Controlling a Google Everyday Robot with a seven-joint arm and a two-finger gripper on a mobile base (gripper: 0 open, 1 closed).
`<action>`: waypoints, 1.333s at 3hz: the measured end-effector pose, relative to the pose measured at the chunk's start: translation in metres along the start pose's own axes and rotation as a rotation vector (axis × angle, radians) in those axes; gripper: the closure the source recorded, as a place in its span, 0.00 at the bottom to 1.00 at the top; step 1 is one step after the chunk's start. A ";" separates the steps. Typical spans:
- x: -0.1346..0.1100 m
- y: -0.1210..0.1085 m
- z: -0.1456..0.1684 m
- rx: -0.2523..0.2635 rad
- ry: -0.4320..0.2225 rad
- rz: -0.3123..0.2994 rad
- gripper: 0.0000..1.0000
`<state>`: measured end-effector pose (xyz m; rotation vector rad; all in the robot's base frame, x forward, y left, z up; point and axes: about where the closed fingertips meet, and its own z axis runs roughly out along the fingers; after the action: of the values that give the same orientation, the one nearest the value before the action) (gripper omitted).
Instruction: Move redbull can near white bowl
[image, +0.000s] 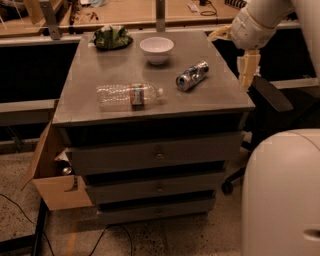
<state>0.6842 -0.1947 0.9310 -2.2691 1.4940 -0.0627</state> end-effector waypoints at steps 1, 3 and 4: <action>-0.006 -0.019 0.028 -0.050 0.056 -0.070 0.00; -0.015 -0.046 0.101 -0.209 0.176 -0.201 0.00; -0.018 -0.056 0.121 -0.238 0.201 -0.249 0.18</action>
Offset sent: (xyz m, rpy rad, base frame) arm 0.0363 0.0558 -0.0629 -0.3683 0.1880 0.2035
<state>0.7571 -0.1213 0.8452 -2.7021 1.3660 -0.2012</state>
